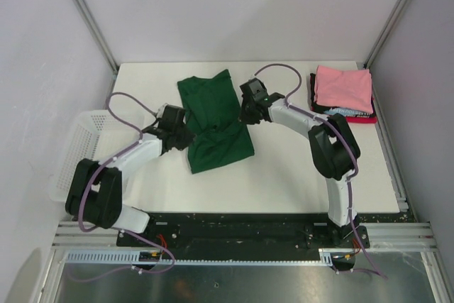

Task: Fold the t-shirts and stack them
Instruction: Fold the folded rectangular tshirt in 1/3 of the way

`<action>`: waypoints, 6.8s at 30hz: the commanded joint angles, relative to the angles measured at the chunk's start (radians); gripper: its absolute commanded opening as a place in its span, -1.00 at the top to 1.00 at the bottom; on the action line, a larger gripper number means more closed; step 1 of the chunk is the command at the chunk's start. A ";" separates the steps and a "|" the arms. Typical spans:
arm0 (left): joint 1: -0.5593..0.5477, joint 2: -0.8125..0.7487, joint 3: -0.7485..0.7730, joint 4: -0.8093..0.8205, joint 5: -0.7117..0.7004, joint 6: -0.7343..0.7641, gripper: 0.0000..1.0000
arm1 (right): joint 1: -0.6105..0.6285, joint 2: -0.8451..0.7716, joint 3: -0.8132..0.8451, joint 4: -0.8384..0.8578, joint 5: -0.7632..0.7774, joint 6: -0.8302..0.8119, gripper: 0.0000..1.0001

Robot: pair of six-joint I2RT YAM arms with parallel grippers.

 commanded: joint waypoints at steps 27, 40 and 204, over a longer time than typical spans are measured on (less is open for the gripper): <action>0.148 0.276 0.287 0.093 0.141 0.157 1.00 | -0.097 0.122 0.206 0.056 -0.097 0.000 1.00; 0.198 0.334 0.332 0.093 0.179 0.210 0.97 | -0.127 0.149 0.278 0.051 -0.138 -0.063 0.65; 0.054 0.053 -0.203 0.151 0.213 0.219 0.83 | -0.006 -0.220 -0.324 -0.056 0.030 -0.088 0.16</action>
